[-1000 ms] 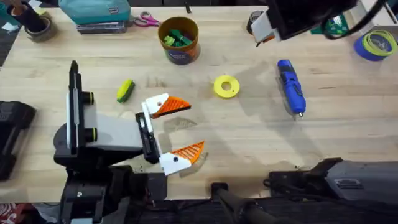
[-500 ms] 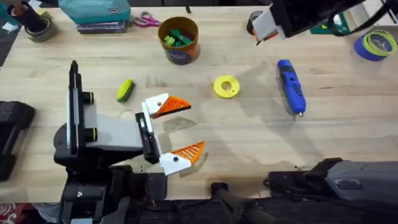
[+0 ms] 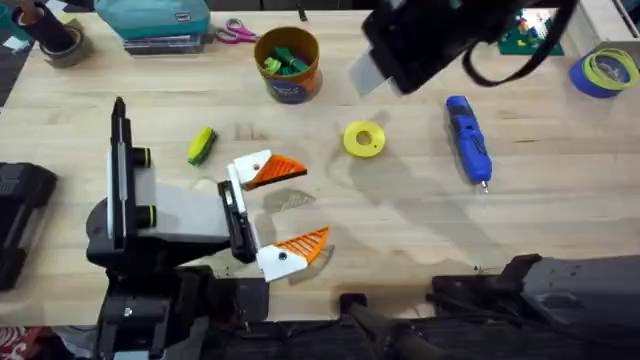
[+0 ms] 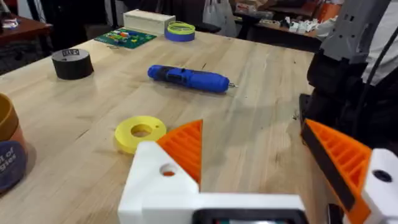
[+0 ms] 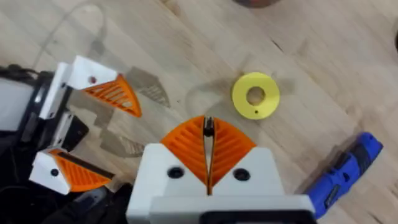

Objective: Pick up the gripper from the table and insert it into the empty holder that is missing its gripper. Then pick up a screw, insert it into the mounting hole, and use the screwdriver to tighten it. Finally, clean up the table by picking up the vegetable and placing it into the bucket.

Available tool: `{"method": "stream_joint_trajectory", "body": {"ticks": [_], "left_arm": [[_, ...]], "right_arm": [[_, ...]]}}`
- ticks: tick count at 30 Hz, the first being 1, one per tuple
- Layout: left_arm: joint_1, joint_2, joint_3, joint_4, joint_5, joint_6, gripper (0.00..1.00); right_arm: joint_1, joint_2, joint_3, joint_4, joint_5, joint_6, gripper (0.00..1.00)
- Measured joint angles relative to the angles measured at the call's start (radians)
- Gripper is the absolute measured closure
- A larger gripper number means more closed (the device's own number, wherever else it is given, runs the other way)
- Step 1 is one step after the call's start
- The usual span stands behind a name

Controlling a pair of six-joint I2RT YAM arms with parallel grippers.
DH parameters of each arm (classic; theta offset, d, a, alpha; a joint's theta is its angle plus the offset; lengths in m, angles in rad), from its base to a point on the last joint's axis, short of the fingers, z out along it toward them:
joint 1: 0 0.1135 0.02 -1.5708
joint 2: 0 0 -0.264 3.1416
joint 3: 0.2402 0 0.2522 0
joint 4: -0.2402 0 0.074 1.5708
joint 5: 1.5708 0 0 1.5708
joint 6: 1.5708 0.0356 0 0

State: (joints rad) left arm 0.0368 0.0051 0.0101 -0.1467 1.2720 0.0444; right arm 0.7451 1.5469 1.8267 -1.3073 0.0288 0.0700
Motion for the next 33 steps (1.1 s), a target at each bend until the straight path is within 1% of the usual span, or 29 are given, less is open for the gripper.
{"method": "stream_joint_trajectory", "body": {"ticks": [11,18,24,33], "left_arm": [[0.000,0.000,0.000,0.000,0.000,0.000,0.015],[0.000,0.000,0.000,0.000,0.000,0.000,0.015],[0.000,0.000,0.000,0.000,0.000,0.000,0.015],[0.000,0.000,0.000,0.000,0.000,0.000,0.015]], "right_arm": [[0.162,0.001,0.000,0.035,0.000,-0.061,0.995],[0.229,0.001,0.000,0.052,0.000,-0.108,0.995],[0.248,0.005,0.000,0.064,-0.026,-0.155,0.995],[0.250,0.064,0.002,0.085,-0.069,-0.210,0.995]]}}
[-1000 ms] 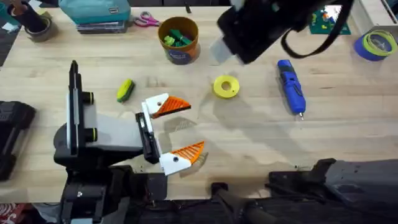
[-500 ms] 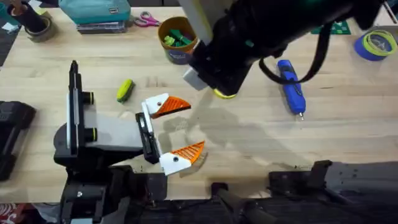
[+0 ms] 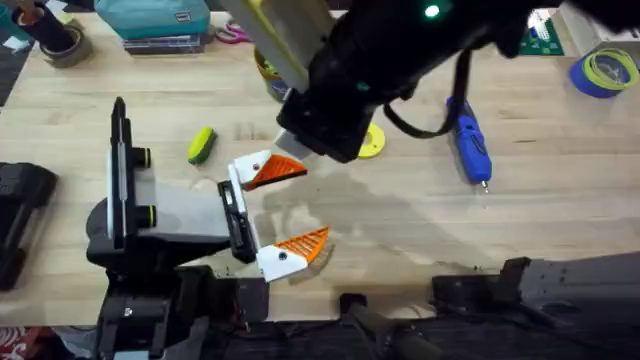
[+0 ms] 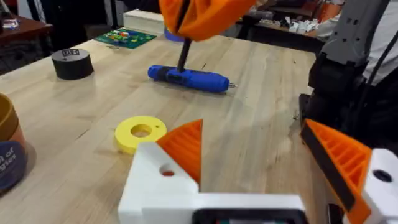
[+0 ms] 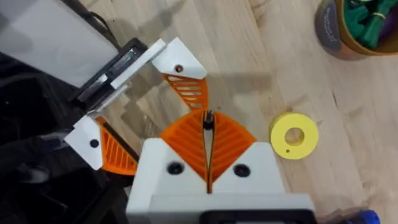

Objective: Pick up the gripper from the table and insert it into the empty holder that is missing its gripper. Then pick up a screw, insert it into the mounting hole, and use the screwdriver to tighten it. Finally, clean up the table by picking up the vegetable and placing it into the bucket.

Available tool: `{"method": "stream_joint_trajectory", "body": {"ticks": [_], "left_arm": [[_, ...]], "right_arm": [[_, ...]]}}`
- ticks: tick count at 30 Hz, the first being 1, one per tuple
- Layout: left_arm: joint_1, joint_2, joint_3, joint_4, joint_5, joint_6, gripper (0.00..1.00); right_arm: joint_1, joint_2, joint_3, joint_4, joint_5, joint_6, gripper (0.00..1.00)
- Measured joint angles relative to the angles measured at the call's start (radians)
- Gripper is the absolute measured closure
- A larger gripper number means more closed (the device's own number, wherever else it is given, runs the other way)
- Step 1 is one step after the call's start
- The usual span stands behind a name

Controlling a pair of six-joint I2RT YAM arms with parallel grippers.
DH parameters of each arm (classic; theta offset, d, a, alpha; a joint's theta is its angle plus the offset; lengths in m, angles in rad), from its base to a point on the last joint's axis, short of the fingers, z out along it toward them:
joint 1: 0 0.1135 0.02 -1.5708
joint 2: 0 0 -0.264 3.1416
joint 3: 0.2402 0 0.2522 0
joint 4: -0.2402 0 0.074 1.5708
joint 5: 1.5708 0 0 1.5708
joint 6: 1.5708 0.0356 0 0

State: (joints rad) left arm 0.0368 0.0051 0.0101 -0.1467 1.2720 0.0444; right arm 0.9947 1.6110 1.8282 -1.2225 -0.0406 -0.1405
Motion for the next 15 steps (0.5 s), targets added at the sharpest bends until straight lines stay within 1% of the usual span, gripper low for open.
{"method": "stream_joint_trajectory", "body": {"ticks": [7,15], "left_arm": [[0.000,0.000,0.000,0.000,0.000,0.000,0.015],[0.000,0.000,0.000,0.000,0.000,0.000,0.016]], "right_arm": [[0.011,0.037,0.000,0.021,-0.015,-0.032,0.995],[0.038,0.042,0.000,0.047,-0.038,-0.095,0.995]]}}
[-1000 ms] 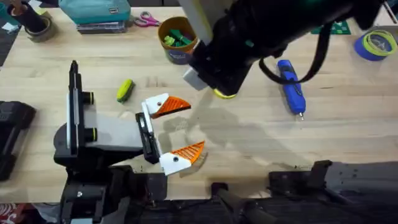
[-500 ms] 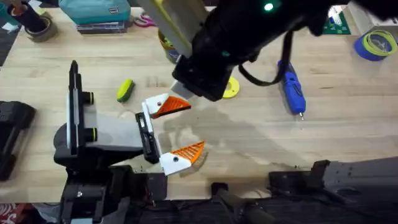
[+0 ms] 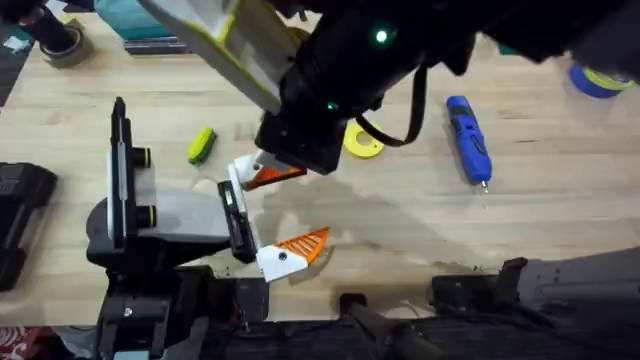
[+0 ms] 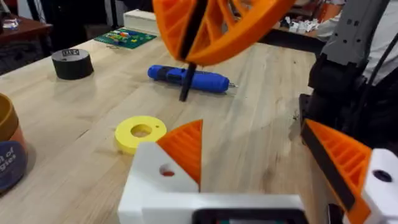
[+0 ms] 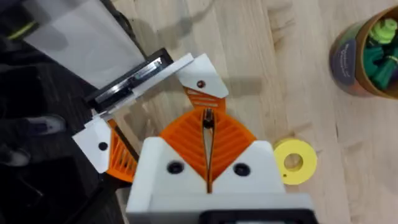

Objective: Pick up the gripper from the table and insert it into the empty holder that is missing its gripper. Then pick up a screw, insert it into the mounting hole, and use the screwdriver to tighten it. Finally, clean up the table by picking up the vegetable and placing it into the bucket.

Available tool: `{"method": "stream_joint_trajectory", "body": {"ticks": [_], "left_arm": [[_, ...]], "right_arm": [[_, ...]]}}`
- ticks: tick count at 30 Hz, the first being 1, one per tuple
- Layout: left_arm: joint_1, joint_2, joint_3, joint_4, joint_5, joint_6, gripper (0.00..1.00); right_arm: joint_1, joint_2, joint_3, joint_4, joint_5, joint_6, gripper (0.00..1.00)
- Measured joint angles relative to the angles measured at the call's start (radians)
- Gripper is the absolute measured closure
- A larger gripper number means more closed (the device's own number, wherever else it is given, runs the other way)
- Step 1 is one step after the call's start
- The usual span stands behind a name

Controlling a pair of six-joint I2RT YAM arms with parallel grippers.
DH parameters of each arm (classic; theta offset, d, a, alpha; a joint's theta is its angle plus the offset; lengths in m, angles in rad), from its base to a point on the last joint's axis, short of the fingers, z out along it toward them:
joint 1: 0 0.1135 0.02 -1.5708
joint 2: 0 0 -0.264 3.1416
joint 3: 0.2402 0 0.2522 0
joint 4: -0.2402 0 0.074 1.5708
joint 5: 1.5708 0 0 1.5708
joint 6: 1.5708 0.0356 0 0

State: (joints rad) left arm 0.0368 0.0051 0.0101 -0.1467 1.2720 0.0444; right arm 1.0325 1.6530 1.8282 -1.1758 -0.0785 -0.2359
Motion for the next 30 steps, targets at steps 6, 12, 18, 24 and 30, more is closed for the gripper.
{"method": "stream_joint_trajectory", "body": {"ticks": [6,12,18,24,30], "left_arm": [[0.000,0.000,0.000,0.000,0.000,0.000,0.015],[0.000,0.000,0.000,0.000,0.000,0.000,0.015],[0.000,0.000,0.000,0.000,0.000,0.000,0.015],[0.000,0.000,0.000,0.000,0.000,0.000,0.015],[0.000,0.000,0.000,0.000,0.000,0.000,0.015]], "right_arm": [[0.009,0.003,0.000,0.013,-0.013,-0.039,0.995],[0.013,0.003,0.000,0.016,-0.017,-0.055,0.995],[0.013,0.003,0.000,0.017,-0.017,-0.057,0.995],[0.013,0.003,0.000,0.024,-0.017,-0.057,0.995],[0.013,0.016,0.013,0.023,-0.017,-0.057,0.995]]}}
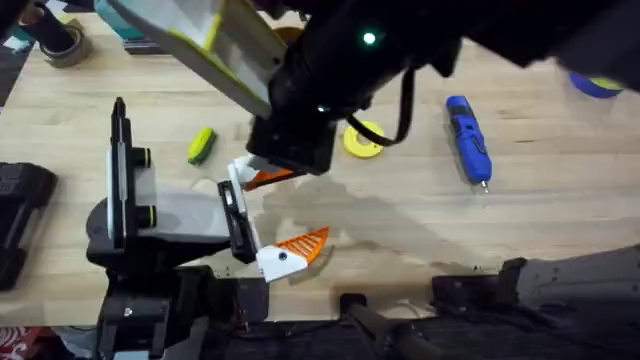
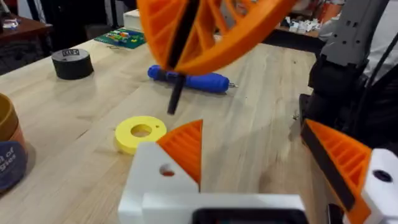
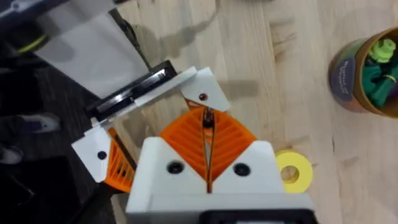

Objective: Pick up the gripper from the table and insert it into the empty holder that is missing its gripper. Then pick up a screw, insert it into the mounting hole, and use the screwdriver to tighten it. Finally, clean up the table by picking up the vegetable and placing it into the bucket.

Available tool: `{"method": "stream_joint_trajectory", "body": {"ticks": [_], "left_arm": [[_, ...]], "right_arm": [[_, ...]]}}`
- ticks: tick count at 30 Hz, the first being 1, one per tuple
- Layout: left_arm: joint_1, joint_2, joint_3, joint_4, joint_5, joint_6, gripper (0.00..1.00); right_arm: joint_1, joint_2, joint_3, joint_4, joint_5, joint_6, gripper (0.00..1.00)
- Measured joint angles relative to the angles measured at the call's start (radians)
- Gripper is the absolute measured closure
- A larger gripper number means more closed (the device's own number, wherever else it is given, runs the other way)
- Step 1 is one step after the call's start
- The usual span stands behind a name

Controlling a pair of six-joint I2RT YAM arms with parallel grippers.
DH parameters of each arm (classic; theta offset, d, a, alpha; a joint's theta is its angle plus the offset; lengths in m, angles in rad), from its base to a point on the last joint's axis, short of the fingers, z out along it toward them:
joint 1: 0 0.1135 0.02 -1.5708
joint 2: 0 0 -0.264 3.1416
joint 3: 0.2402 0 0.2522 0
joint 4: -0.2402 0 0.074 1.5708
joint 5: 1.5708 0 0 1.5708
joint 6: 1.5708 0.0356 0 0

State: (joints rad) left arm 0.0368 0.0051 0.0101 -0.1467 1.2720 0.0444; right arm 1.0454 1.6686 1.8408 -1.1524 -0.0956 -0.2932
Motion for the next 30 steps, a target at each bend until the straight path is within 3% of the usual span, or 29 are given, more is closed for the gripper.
{"method": "stream_joint_trajectory", "body": {"ticks": [30], "left_arm": [[0.000,0.000,0.000,0.000,0.000,0.000,0.015]], "right_arm": [[0.019,0.106,0.042,-0.025,0.000,0.000,0.995]]}}
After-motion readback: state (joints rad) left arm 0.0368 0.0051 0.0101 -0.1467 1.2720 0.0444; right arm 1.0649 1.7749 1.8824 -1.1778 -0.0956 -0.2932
